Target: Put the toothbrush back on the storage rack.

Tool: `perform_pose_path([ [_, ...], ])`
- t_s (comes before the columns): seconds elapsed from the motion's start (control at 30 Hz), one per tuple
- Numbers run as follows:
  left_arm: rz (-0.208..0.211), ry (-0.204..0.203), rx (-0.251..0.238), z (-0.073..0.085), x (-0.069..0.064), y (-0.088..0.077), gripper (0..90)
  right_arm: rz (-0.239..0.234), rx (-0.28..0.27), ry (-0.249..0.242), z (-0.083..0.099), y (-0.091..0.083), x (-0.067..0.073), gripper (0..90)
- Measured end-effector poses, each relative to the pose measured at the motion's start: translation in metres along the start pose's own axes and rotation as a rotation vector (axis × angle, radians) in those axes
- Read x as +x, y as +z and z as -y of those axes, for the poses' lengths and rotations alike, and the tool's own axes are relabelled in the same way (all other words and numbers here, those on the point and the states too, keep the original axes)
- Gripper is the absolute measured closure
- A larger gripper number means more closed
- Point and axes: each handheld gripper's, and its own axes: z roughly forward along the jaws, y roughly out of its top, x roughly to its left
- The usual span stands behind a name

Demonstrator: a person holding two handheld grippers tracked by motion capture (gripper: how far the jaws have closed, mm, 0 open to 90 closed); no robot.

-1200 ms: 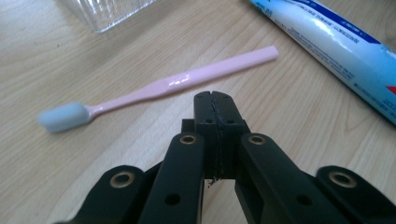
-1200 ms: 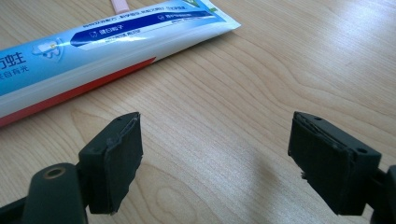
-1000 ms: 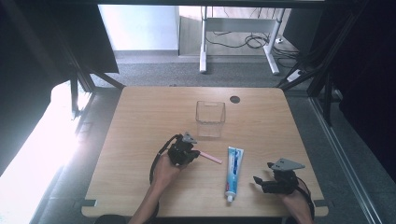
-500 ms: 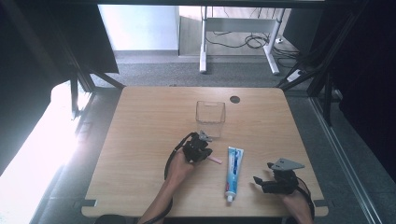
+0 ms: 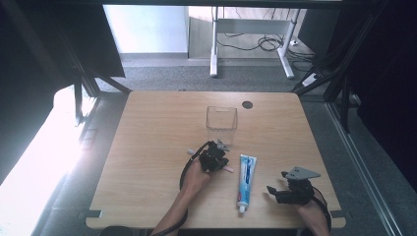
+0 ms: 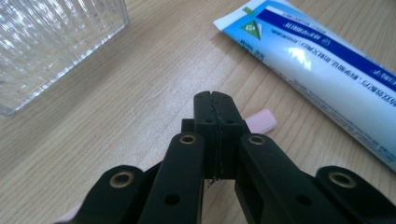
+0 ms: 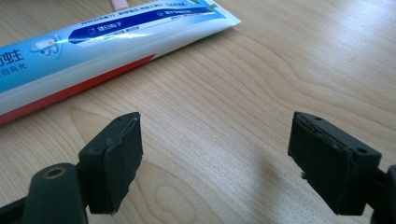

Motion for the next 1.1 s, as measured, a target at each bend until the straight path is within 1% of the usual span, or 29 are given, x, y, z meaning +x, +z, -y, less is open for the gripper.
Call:
perform_pose_path([
  [0.03, 0.0, 0.008, 0.001, 0.0, 0.0, 0.0, 89.7, 0.0, -0.002, -0.001, 0.0, 0.0, 0.0, 18.4],
  [0.1, 0.004, -0.003, 0.002, 0.002, -0.001, 0.001, 89.7, 0.003, -0.004, -0.002, 0.0, -0.001, 0.0, 18.4],
  [0.2, 0.008, 0.01, 0.011, 0.004, -0.003, 0.0, 89.7, 0.004, -0.006, -0.001, 0.0, -0.001, 0.0, 18.4],
  [0.33, 0.013, 0.01, 0.011, 0.007, -0.006, -0.003, 89.7, 0.005, -0.006, -0.002, 0.0, -0.001, 0.0, 18.4],
  [0.4, 0.015, 0.017, 0.016, 0.008, -0.006, -0.004, 89.6, 0.003, -0.005, -0.002, 0.0, -0.001, 0.0, 18.4],
  [0.43, 0.016, 0.011, 0.015, 0.011, -0.007, -0.005, 89.6, 0.004, -0.004, -0.004, 0.0, 0.0, 0.0, 18.4],
  [0.77, 0.02, -0.007, 0.017, 0.028, -0.009, -0.017, 89.6, 0.003, 0.001, -0.005, 0.0, 0.0, 0.001, 18.4],
  [0.87, 0.011, -0.008, 0.019, 0.034, -0.007, -0.021, 89.6, 0.003, 0.003, -0.007, 0.0, 0.0, 0.001, 18.4],
  [1.0, 0.008, -0.022, 0.02, 0.043, -0.004, -0.027, 89.5, 0.001, 0.015, -0.01, 0.0, 0.002, 0.002, 18.4],
  [1.03, 0.008, -0.022, 0.02, 0.043, -0.004, -0.027, 89.5, 0.001, 0.015, -0.01, 0.0, 0.002, 0.002, 18.4],
  [1.1, 0.004, -0.031, 0.02, 0.049, -0.004, -0.032, 89.5, -0.001, 0.018, -0.007, 0.0, 0.002, 0.002, 18.4],
])
